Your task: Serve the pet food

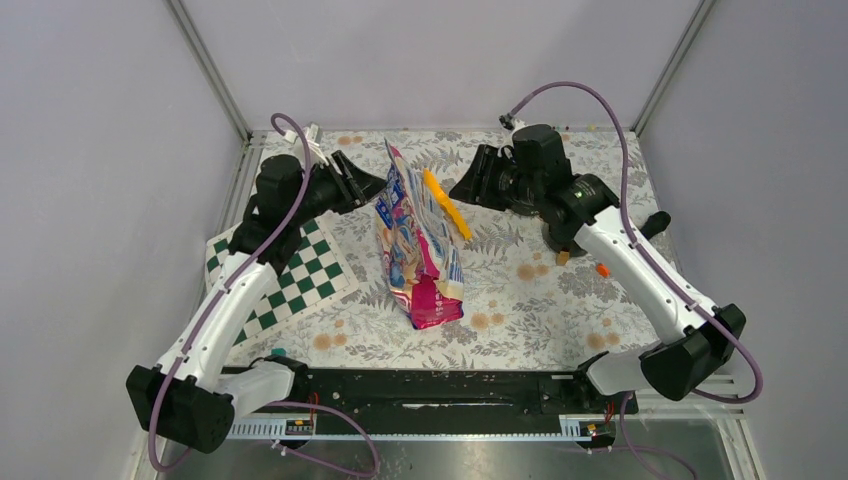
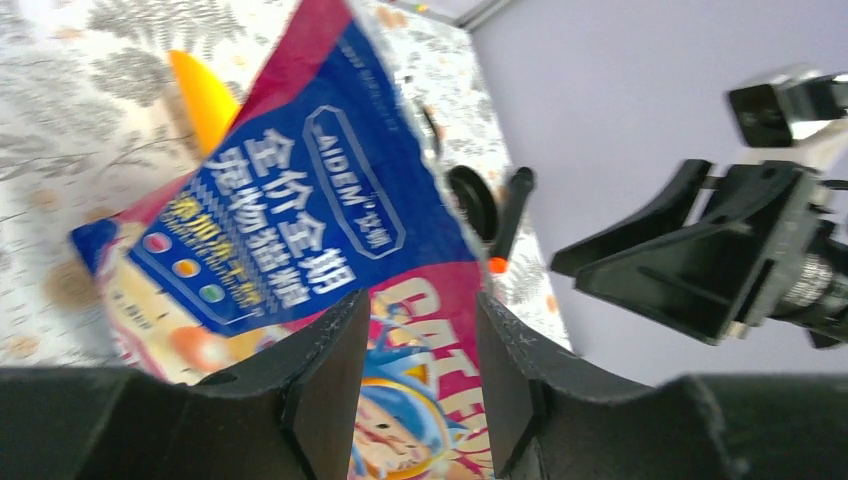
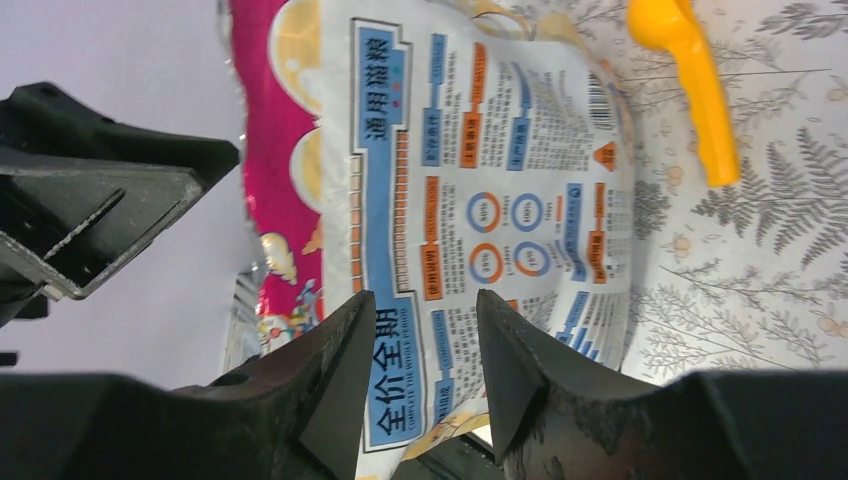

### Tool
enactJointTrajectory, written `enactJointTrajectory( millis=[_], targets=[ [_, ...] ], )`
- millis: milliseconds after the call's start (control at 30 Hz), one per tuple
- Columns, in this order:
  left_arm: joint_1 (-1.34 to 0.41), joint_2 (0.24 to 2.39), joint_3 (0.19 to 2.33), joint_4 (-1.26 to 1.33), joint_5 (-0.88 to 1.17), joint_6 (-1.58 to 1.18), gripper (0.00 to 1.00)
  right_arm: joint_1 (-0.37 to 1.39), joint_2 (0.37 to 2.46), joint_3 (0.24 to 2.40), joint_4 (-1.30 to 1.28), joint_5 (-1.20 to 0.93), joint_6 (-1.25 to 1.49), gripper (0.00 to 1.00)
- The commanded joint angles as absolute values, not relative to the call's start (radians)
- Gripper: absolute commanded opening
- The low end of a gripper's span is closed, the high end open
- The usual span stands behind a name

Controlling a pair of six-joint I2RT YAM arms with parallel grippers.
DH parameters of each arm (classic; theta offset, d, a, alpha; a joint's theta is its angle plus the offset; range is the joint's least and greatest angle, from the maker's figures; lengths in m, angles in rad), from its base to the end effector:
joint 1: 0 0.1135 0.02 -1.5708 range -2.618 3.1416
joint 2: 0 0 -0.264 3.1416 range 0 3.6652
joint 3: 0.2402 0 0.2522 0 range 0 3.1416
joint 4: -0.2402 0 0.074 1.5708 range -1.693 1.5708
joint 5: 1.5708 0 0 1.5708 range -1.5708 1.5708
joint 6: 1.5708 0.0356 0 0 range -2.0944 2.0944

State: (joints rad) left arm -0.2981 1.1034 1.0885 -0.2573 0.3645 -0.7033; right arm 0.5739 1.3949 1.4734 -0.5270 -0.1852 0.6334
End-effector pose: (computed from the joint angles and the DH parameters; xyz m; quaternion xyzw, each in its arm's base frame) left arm 0.2354 -0.0856 0.3767 -0.0503 0.7893 -0.4121 0.4523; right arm 0.2580 0.1746 0.4052 -0.0241 0.8441 0.3652 0.3918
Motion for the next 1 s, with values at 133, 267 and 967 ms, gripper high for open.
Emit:
enactJointTrajectory(
  millis=[133,267,967],
  targets=[
    [-0.299,1.093,1.033,0.078,0.519,-0.896,0.37,0.627,1.408,1.527,-0.471,-0.277,0.645,0.51],
    [-0.300,1.123,1.037,0.079,0.548,-0.900,0.35,0.636,1.417,1.539,-0.471,-0.271,0.646,0.52],
    [-0.307,1.189,1.010,0.062,0.565,-0.872,0.16,0.661,1.451,1.572,-0.472,-0.273,0.584,0.54]
  ],
)
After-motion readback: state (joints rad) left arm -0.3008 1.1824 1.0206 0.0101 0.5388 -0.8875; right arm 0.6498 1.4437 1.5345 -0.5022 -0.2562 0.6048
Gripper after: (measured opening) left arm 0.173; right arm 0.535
